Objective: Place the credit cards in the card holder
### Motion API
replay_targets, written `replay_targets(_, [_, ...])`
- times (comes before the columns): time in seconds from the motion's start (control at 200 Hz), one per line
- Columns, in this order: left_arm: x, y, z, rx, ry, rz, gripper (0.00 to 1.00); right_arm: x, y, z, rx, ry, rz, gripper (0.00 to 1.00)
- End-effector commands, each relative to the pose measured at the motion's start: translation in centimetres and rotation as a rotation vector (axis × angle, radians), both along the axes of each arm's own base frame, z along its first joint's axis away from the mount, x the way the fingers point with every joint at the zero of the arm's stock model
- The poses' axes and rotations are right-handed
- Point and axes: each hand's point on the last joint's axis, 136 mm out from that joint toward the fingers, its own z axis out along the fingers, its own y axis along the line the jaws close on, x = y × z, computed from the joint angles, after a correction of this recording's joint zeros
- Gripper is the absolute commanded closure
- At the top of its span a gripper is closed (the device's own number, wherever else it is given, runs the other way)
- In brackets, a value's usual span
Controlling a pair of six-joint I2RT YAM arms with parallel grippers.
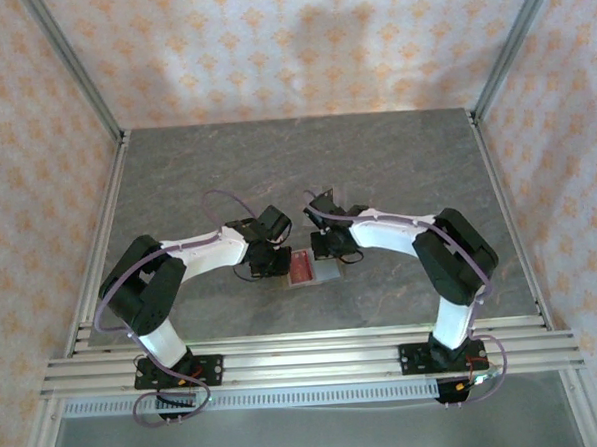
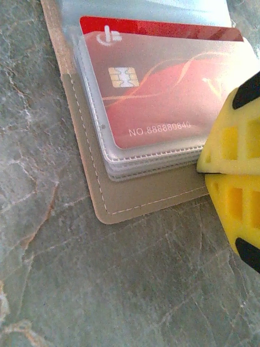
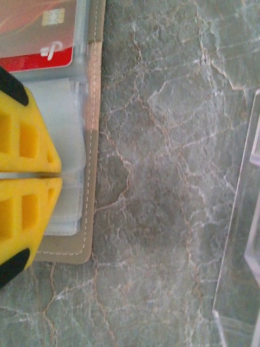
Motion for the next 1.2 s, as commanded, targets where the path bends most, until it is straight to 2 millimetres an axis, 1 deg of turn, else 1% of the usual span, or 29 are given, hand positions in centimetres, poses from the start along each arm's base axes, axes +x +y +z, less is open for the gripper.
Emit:
replay_targets(0.0, [-0.7, 1.2, -2.0, 0.049, 0.042, 0.01, 1.0, -2.8, -1.8, -3.2, -0.088, 0.097, -0.002, 0.97])
replay_targets(0.035, [-0.8, 1.2, -2.0, 0.051, 0.042, 0.01, 1.0, -2.7, -1.6, -2.9, -0.078, 0.093, 0.0, 1.0])
replay_targets(0.105, [-0.8, 1.3, -2.1, 0.051, 0.042, 0.01, 1.0, -2.5, -1.4, -1.9, -0.063, 0.077, 0.002, 1.0])
replay_targets(0.33, [-1.0, 1.4, -2.3, 0.049, 0.044, 0.013, 1.0, -0.6, -0.6, 2.9, -0.038, -0.014, -0.001, 1.0])
replay_targets(0.395, [-1.0, 1.4, -2.4, 0.047, 0.043, 0.014, 1.0, -0.3, -0.1, 3.8, -0.014, -0.025, 0.003, 1.0])
replay_targets(0.485, [-1.1, 1.4, -2.4, 0.047, 0.044, 0.014, 1.0, -0.3, 0.8, 4.5, 0.03, -0.017, 0.008, 1.0])
replay_targets(0.62, [-1.1, 1.4, -2.4, 0.045, 0.042, 0.015, 1.0, -0.4, 2.3, 4.9, 0.111, 0.005, 0.008, 1.0])
replay_targets(0.746, [-1.1, 1.3, -2.4, 0.04, 0.043, 0.016, 1.0, -0.8, 4.2, 4.9, 0.214, 0.049, 0.003, 1.0])
replay_targets(0.826, [-1.1, 1.3, -2.4, 0.038, 0.04, 0.019, 1.0, -1.0, 5.3, 4.7, 0.28, 0.078, -0.009, 1.0])
replay_targets(0.986, [-1.1, 1.4, -2.2, 0.036, 0.036, 0.024, 1.0, -1.3, 6.8, 4.2, 0.369, 0.132, -0.034, 1.0])
replay_targets(1.026, [-1.0, 1.4, -2.2, 0.035, 0.034, 0.025, 1.0, -1.4, 7.2, 4.1, 0.388, 0.142, -0.039, 0.96])
replay_targets(1.191, [-1.0, 1.7, -2.1, 0.039, 0.029, 0.036, 1.0, -1.6, 8.6, 3.6, 0.469, 0.19, -0.054, 0.86])
